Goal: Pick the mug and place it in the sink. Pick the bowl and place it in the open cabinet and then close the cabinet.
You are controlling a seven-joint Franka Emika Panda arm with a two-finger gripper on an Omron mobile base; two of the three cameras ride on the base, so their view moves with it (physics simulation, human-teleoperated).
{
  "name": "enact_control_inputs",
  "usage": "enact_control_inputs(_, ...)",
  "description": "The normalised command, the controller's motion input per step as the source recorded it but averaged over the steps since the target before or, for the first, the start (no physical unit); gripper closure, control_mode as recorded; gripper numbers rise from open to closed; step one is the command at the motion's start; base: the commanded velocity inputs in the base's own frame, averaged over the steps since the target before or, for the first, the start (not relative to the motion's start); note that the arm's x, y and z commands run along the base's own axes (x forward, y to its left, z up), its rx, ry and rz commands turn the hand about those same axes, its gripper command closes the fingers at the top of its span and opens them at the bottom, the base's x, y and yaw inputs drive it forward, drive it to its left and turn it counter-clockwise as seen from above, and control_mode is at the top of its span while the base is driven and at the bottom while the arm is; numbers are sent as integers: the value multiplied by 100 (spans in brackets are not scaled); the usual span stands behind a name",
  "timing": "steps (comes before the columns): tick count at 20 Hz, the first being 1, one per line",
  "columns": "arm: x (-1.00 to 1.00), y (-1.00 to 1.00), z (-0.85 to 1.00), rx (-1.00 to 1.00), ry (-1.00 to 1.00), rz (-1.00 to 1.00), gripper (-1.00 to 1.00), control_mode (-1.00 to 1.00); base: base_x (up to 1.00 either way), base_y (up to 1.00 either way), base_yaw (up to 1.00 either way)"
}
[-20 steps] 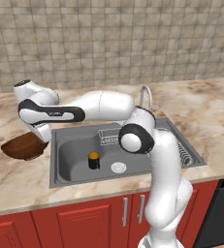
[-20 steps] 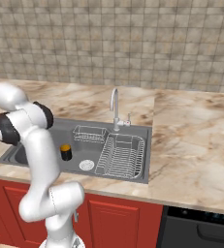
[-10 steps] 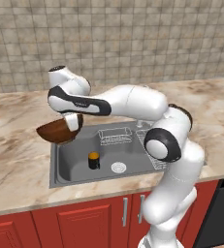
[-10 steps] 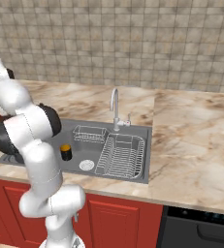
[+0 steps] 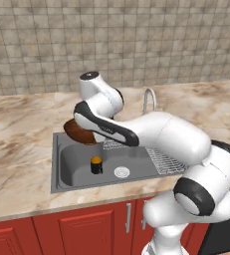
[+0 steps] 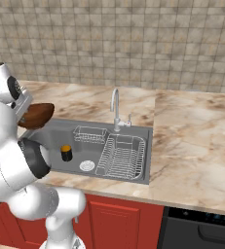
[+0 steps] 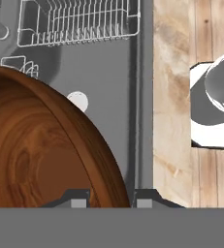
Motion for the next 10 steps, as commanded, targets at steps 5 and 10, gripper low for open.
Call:
enact_control_inputs(5, -15, -36, 67, 3, -6, -13, 100, -100, 0, 0, 0)
enact_control_inputs(10, -30, -11, 42, 8, 0, -7, 100, -100, 0, 0, 0)
